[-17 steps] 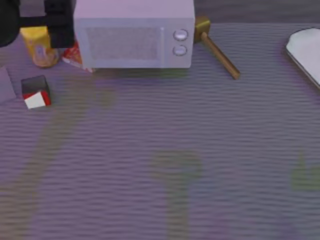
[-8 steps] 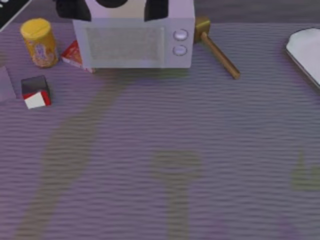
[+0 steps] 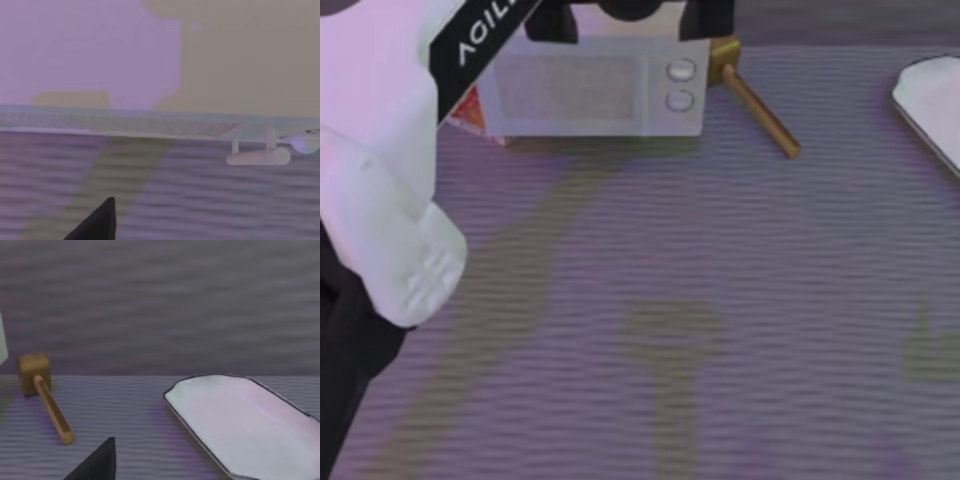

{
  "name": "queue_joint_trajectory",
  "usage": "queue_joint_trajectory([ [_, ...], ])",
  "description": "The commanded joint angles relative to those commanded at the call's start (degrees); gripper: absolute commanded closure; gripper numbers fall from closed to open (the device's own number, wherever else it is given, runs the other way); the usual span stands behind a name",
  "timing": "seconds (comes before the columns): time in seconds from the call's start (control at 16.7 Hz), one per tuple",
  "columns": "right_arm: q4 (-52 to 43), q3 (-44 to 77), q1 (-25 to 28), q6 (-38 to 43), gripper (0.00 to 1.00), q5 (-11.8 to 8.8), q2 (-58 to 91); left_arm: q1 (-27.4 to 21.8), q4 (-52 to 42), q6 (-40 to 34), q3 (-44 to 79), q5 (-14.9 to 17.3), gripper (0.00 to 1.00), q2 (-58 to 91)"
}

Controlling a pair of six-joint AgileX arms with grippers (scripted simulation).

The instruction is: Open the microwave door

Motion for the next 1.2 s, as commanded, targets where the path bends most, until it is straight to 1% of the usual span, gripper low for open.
queue_joint_trajectory([
  [0.48, 0.00, 0.00, 0.00, 0.00, 0.00, 0.00, 0.00, 0.07, 0.02, -0.21, 1.03, -0.02, 0.00, 0.73],
  [0.6, 0.00, 0.00, 0.00, 0.00, 0.00, 0.00, 0.00, 0.39, 2.18, 0.29, -0.62, 0.18, 0.00, 1.25],
  [0.9, 0.00, 0.00, 0.00, 0.00, 0.00, 0.00, 0.00, 2.12, 12.59, 1.92, -7.36, 0.97, 0.00, 3.98],
  [1.2, 0.00, 0.00, 0.00, 0.00, 0.00, 0.00, 0.00, 2.43, 14.06, 2.21, -8.53, 1.11, 0.00, 4.49],
])
